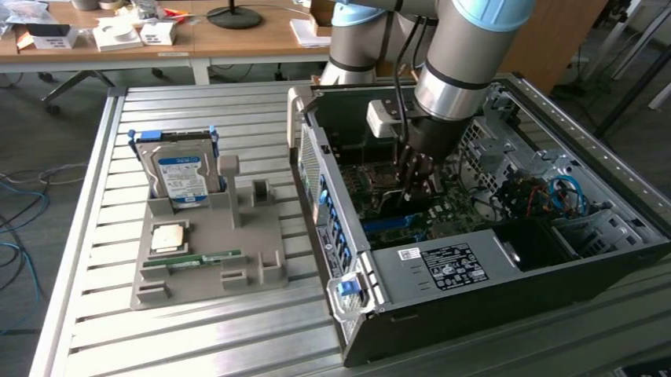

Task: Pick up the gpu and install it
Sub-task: 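Insert the gpu into the slot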

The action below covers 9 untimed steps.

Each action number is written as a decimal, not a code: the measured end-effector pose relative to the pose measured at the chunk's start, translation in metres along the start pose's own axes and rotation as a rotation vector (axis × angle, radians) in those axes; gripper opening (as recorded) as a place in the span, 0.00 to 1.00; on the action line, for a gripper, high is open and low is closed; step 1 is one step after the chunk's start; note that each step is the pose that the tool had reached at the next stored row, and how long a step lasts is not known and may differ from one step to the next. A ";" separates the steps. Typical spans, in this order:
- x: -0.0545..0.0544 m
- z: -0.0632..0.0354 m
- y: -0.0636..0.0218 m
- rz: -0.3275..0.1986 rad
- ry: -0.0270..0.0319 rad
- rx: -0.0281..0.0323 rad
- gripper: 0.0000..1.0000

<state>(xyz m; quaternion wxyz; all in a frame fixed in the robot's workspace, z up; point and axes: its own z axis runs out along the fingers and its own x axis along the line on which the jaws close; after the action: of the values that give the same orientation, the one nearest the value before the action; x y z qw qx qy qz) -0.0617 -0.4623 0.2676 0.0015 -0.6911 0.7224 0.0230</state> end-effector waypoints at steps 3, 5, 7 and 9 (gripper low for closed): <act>0.000 0.0002 0.0000 0.000 0.0001 0.0000 0.26; 0.000 0.0005 0.0000 0.000 0.0000 0.0000 0.26; 0.000 0.0005 0.0000 0.000 0.0001 0.0000 0.26; 0.000 0.0007 0.0000 0.000 0.0000 0.0000 0.26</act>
<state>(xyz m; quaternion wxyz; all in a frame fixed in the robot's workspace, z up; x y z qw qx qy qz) -0.0617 -0.4623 0.2670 0.0015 -0.6911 0.7224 0.0230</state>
